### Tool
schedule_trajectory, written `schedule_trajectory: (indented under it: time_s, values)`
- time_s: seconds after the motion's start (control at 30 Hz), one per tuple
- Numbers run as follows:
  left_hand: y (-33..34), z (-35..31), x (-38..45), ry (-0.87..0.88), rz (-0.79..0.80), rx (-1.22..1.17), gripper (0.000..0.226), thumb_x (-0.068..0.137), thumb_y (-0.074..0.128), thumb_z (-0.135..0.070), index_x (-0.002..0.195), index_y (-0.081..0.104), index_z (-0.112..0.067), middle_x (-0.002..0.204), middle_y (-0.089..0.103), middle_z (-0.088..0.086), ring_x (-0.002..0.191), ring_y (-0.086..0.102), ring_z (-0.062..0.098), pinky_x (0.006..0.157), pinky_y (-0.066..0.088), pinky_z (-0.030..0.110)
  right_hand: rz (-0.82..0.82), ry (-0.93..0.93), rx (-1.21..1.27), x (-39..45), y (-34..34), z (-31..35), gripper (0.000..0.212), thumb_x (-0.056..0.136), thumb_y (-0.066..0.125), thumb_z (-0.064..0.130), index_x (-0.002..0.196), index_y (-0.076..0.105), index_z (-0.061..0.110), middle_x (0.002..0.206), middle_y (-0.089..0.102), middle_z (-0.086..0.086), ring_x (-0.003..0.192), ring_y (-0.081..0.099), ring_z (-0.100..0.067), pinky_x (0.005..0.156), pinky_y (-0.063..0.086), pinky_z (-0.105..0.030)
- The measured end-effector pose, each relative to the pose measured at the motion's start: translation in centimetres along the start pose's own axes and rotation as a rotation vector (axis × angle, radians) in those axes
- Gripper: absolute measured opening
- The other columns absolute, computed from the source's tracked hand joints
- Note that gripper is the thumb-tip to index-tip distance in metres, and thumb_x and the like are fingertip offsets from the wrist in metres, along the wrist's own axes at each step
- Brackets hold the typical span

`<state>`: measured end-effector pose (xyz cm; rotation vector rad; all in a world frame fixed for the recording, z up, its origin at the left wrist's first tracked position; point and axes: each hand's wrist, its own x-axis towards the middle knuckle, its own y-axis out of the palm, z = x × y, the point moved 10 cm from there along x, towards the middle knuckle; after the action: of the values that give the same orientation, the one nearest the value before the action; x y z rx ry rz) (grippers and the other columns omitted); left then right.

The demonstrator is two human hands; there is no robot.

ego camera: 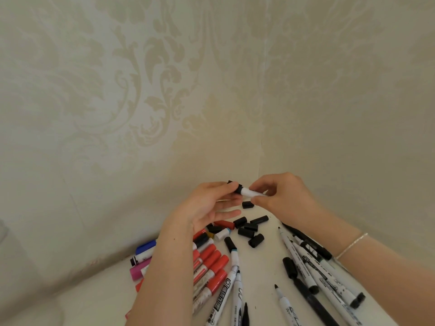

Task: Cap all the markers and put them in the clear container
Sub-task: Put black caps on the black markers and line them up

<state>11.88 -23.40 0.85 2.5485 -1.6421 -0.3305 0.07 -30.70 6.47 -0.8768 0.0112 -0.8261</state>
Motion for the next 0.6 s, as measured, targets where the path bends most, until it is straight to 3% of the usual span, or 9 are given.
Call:
schedule_trajectory:
  time_s: [0.17, 0.3, 0.37, 0.5, 0.6]
  values:
    - [0.7, 0.7, 0.4, -0.015, 0.006, -0.013, 0.016, 0.090, 0.064, -0.014, 0.098, 0.071, -0.002, 0.087, 0.072, 0.012, 0.077, 0.072, 0.015, 0.061, 0.058, 0.024, 0.012, 0.039, 0.000, 0.2, -0.3, -0.4, 0.007, 0.082, 0.071, 0.018, 0.088, 0.074, 0.021, 0.070, 0.059, 0.014, 0.056, 0.051, -0.002, 0.045, 0.036, -0.007]
    - [0.8, 0.9, 0.7, -0.017, 0.002, 0.018, 0.015, 0.090, 0.064, -0.014, 0.095, 0.071, -0.002, 0.086, 0.072, 0.013, 0.075, 0.072, 0.016, 0.060, 0.056, 0.021, 0.029, 0.080, 0.078, 0.3, 0.3, -1.0, 0.005, 0.079, 0.075, 0.018, 0.083, 0.075, 0.017, 0.074, 0.068, 0.003, 0.056, 0.053, -0.003, 0.056, 0.043, -0.015]
    - [0.7, 1.1, 0.7, -0.018, -0.001, 0.023, 0.015, 0.090, 0.064, -0.015, 0.094, 0.072, -0.003, 0.087, 0.073, 0.013, 0.077, 0.072, 0.017, 0.062, 0.057, 0.021, 0.033, 0.117, 0.127, 0.4, 0.6, -1.7, 0.005, 0.077, 0.076, 0.017, 0.081, 0.075, 0.017, 0.077, 0.070, 0.000, 0.055, 0.054, -0.006, 0.057, 0.046, -0.018]
    - [1.5, 0.9, 0.9, 0.003, 0.026, 0.055, 0.018, 0.093, 0.062, -0.017, 0.101, 0.070, -0.003, 0.096, 0.074, 0.011, 0.089, 0.072, 0.017, 0.071, 0.058, 0.025, 0.039, 0.206, 0.298, 0.1, 1.4, -2.9, 0.010, 0.078, 0.076, 0.015, 0.085, 0.070, 0.012, 0.074, 0.067, -0.003, 0.050, 0.056, -0.010, 0.041, 0.040, -0.017]
    - [2.5, -0.2, 0.8, 0.072, -0.006, 0.147, 0.017, 0.093, 0.063, -0.017, 0.102, 0.070, -0.005, 0.101, 0.074, 0.008, 0.094, 0.071, 0.015, 0.079, 0.058, 0.026, -0.020, 0.219, 0.438, -0.4, 1.8, -2.6, 0.015, 0.085, 0.070, 0.019, 0.093, 0.061, 0.010, 0.075, 0.063, -0.007, 0.048, 0.055, -0.005, 0.044, 0.043, -0.016]
